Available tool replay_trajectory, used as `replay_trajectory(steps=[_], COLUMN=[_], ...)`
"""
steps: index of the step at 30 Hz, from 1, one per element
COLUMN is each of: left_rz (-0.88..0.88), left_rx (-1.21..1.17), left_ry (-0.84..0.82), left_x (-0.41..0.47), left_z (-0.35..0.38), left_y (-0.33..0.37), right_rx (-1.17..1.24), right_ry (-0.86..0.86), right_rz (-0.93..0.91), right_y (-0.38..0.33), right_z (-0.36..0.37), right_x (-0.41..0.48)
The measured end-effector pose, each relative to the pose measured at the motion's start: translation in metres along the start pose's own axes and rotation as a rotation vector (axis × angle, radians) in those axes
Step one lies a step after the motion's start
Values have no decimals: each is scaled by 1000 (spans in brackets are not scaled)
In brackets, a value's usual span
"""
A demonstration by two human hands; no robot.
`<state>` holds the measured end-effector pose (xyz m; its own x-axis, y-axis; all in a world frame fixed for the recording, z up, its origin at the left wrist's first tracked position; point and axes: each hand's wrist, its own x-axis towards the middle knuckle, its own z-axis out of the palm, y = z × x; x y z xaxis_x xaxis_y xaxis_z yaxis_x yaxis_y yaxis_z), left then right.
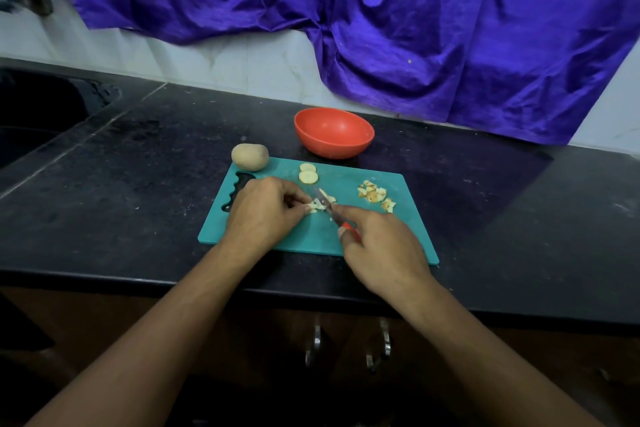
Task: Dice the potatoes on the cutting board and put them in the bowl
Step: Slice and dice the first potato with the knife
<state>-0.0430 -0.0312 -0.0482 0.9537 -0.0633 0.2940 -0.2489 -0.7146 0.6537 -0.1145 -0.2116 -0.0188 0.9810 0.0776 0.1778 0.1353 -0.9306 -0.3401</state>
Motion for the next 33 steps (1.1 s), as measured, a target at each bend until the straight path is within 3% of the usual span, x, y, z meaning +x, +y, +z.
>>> replay_trajectory(steps=[17,24,29,33], left_rz=[-5,-24,8,-16], left_rx=[30,49,38,-71], left_ry=[-6,10,-8,33], left_x=[3,0,0,-1], left_z=[1,0,-1,-1], left_y=[-1,2,2,-1], right_rx=[-290,-88,263,203], right_ry=[-70,-71,-81,-6], right_rz=[-114,11,114,46], right_y=[-20,3,18,17], right_z=[2,-4,-4,-11], right_x=[0,-1,9,4])
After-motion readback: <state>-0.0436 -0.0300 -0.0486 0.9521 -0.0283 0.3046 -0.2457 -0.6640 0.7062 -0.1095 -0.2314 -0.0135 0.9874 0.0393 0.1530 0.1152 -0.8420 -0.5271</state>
